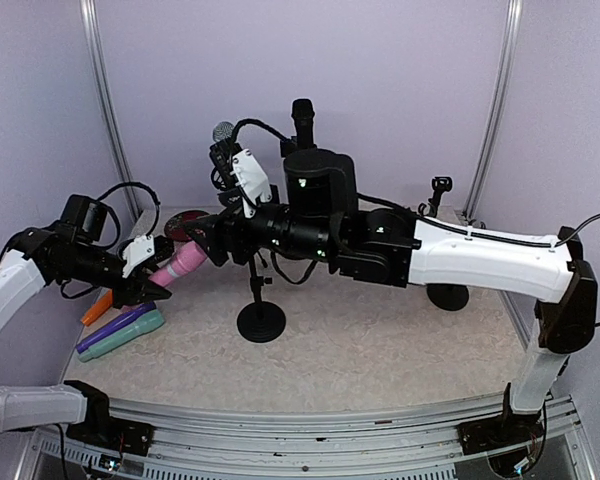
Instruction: Remove the microphone from the stand
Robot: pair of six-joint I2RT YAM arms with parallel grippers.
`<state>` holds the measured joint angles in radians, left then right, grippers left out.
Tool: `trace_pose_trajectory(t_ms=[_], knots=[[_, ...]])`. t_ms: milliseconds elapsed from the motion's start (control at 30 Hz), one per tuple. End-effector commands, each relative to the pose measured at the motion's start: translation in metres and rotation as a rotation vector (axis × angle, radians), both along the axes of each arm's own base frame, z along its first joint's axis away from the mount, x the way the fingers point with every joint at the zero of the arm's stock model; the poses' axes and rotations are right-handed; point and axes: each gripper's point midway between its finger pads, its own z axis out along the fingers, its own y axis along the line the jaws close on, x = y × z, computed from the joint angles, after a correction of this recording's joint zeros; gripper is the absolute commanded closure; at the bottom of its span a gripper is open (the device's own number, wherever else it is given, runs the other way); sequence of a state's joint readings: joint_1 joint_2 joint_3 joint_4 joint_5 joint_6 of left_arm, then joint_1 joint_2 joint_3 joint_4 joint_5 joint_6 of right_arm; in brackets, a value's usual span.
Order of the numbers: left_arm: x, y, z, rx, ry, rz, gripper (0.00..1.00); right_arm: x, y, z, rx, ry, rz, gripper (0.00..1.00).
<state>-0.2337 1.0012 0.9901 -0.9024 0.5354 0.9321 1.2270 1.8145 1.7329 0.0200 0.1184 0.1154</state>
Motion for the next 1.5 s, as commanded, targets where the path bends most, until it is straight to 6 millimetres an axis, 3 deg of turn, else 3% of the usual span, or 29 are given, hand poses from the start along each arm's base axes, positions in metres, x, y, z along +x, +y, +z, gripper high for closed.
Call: trace_pose_trajectory(t_ms=[0,67,300,500,767,967,1200,1333,1467], knots=[[0.013,0.036,-0.049,0.177,-0.044,0.116,0.7,0.017,-0.054,0.056,0.089,-0.071,-0.138,0.15],[0.011,0.048,-0.076,0.229,-0.045,0.163,0.68,0.026,-0.067,0.052,0.08,-0.066,-0.188,0.15],[0.014,0.082,-0.131,0.347,-0.12,0.33,0.64,0.048,-0.099,0.027,0.03,-0.035,-0.31,0.14],[0.02,0.112,-0.158,0.477,-0.24,0.423,0.61,0.057,-0.107,0.001,-0.023,-0.011,-0.355,0.1],[0.015,0.121,-0.178,0.498,-0.198,0.441,0.54,0.063,-0.097,-0.027,-0.095,0.007,-0.348,0.05],[0.009,0.101,-0.163,0.402,-0.141,0.372,0.34,0.061,-0.089,-0.052,-0.146,0.017,-0.318,0.06],[0.001,0.056,-0.105,0.169,-0.068,0.248,0.04,0.051,-0.1,-0.111,-0.18,0.109,-0.256,0.11],[0.001,0.041,-0.072,0.09,-0.051,0.2,0.01,0.042,-0.095,-0.145,-0.157,0.295,-0.081,0.2],[-0.001,0.035,-0.059,0.083,-0.021,0.162,0.01,0.048,-0.098,-0.163,-0.116,0.459,0.047,0.24]])
